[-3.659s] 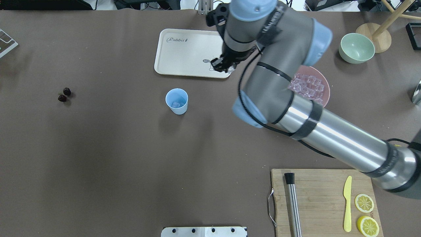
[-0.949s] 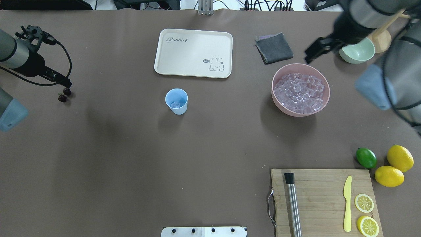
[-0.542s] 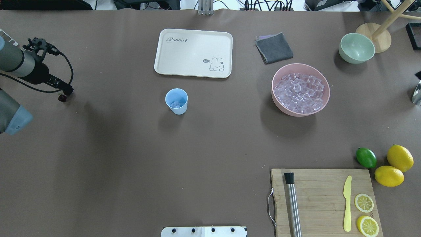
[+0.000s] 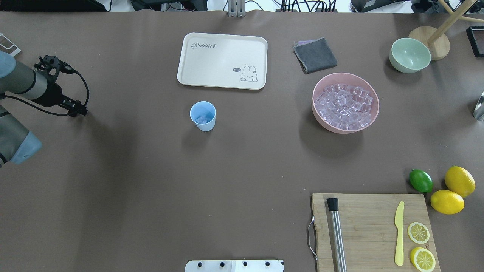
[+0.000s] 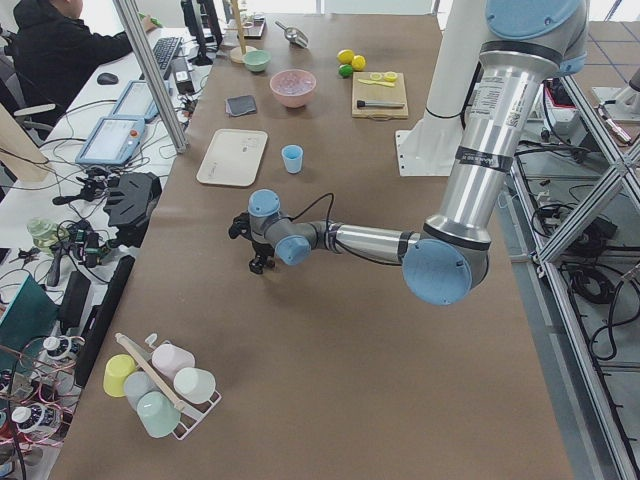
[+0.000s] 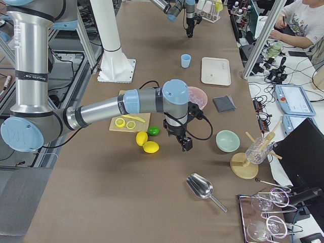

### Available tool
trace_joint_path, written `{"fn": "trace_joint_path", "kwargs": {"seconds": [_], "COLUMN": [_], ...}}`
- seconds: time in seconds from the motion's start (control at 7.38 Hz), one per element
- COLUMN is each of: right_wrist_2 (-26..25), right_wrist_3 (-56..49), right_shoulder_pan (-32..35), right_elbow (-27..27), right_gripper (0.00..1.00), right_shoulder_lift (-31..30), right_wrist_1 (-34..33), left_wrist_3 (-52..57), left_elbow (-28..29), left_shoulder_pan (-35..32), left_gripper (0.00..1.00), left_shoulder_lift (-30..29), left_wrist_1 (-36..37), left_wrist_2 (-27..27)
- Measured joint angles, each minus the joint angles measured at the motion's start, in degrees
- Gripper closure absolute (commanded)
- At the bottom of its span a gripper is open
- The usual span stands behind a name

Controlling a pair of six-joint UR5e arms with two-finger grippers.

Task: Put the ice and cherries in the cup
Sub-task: 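Grasp the cherry pair by the stems with the left gripper and lift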

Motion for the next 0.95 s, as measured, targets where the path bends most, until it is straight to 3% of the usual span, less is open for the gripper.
{"fn": "trace_joint_path", "kwargs": {"seconds": [0.14,0.68,0.95], "right_wrist_2": [0.0,0.1,0.1], "right_wrist_3": [-0.8,-1.3,-1.2], "right_shoulder_pan": [0.5,0.8,0.7], "right_elbow": [0.0,0.1,0.0], "right_gripper": [0.02,0.02,0.02], "right_shoulder_lift": [-0.5,-1.4,-1.4], "right_wrist_1": [0.0,0.6,0.7], "left_wrist_3": [-0.5,-1.3,-5.0], "left_elbow": [-0.3,-1.6,-5.6], "left_shoulder_pan": [0.1,-2.1,-3.5], "left_gripper": [1.00,1.00,1.00], "left_shoulder_lift": [0.1,-0.1,-1.5], "left_wrist_1": [0.0,0.5,3.2], "left_wrist_2": [-0.2,-1.1,-4.9]}}
